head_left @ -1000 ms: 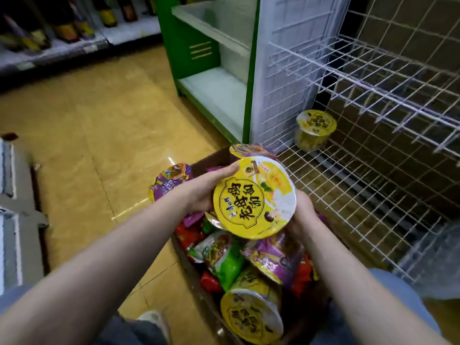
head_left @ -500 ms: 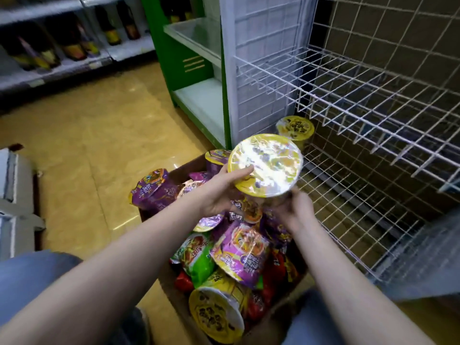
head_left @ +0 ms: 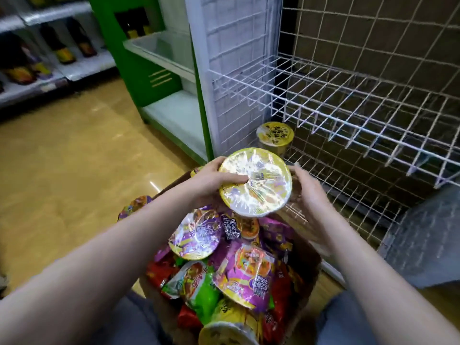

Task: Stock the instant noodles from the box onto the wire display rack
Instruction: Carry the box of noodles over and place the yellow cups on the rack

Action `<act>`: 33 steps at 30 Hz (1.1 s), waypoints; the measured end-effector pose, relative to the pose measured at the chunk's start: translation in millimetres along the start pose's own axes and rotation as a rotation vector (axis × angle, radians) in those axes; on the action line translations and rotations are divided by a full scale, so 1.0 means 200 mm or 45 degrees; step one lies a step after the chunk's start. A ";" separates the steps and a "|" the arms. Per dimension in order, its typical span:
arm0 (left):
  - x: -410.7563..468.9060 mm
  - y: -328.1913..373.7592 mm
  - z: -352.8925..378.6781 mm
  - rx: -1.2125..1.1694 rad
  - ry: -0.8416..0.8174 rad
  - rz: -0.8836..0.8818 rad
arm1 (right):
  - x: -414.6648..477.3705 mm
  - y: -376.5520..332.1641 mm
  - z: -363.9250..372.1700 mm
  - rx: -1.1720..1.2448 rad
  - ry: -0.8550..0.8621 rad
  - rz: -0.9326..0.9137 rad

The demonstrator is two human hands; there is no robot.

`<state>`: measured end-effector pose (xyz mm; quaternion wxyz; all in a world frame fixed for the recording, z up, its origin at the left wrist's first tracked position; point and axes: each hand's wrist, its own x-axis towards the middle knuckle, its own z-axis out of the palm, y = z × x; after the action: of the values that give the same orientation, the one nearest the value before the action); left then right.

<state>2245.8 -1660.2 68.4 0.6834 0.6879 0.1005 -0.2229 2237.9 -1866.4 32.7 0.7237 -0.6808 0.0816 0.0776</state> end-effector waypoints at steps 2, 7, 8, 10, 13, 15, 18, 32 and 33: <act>0.06 0.02 -0.02 0.045 -0.048 0.014 | 0.03 -0.03 0.02 -0.082 0.000 -0.023; 0.21 0.07 -0.11 0.247 -0.083 0.082 | 0.08 -0.02 0.07 -0.015 0.060 0.041; 0.23 0.07 -0.13 0.279 -0.073 0.084 | 0.09 0.00 0.08 0.013 0.047 0.070; 0.29 0.06 -0.16 0.301 -0.059 0.092 | 0.09 0.02 0.11 0.023 0.062 0.102; 0.37 0.05 -0.19 0.307 -0.008 0.081 | 0.13 0.05 0.13 0.053 0.105 0.104; 0.44 0.04 -0.16 0.254 0.070 0.109 | 0.18 0.08 0.14 0.092 0.149 0.117; 0.53 0.07 -0.08 0.123 0.145 0.165 | 0.23 0.13 0.13 0.133 0.267 0.141; 0.91 0.02 0.10 0.047 -0.151 0.193 | 0.45 0.29 0.01 0.319 0.574 0.319; 0.95 0.02 0.11 0.107 -0.176 0.190 | 0.48 0.30 0.00 0.356 0.590 0.346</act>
<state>2410.7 -1714.3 -12.6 0.6739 0.7046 -0.0077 -0.2222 2317.5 -1861.9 -47.5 0.7555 -0.5570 0.3448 0.0044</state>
